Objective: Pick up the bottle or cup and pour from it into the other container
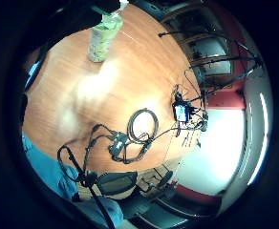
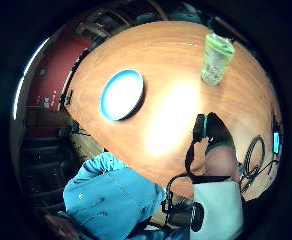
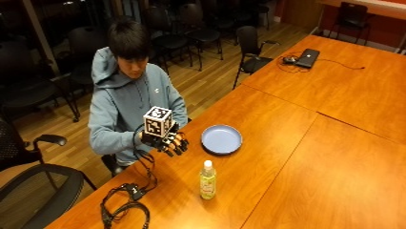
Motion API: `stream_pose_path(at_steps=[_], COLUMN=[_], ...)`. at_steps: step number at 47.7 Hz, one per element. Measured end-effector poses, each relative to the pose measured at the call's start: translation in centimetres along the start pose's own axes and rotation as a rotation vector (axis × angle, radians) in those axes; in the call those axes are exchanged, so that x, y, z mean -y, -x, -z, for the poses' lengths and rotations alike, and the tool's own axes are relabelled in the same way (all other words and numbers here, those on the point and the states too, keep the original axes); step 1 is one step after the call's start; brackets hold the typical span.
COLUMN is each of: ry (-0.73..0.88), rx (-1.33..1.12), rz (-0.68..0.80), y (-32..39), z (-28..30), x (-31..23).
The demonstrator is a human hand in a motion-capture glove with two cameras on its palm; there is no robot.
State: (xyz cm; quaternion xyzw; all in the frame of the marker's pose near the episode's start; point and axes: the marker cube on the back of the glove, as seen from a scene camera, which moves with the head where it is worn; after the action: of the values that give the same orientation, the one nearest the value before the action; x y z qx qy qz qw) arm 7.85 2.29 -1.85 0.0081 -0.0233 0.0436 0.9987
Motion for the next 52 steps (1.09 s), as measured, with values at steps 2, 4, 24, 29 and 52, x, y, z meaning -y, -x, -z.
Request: stream_pose_path(at_steps=[2,4,24,29,52], ry=[0.009,0.004,-0.122,-0.146,-0.243], rx=[0.003,0.006,0.141,0.203,0.577], rz=[-0.022,-0.027,-0.048,-0.04,0.026], y=[-0.2,-1.2,-10.7,-12.1,-13.6], z=[-0.8,-0.9,-2.4,-4.1,-8.6], x=[-0.9,-1.4,-3.0,-2.8,3.7])
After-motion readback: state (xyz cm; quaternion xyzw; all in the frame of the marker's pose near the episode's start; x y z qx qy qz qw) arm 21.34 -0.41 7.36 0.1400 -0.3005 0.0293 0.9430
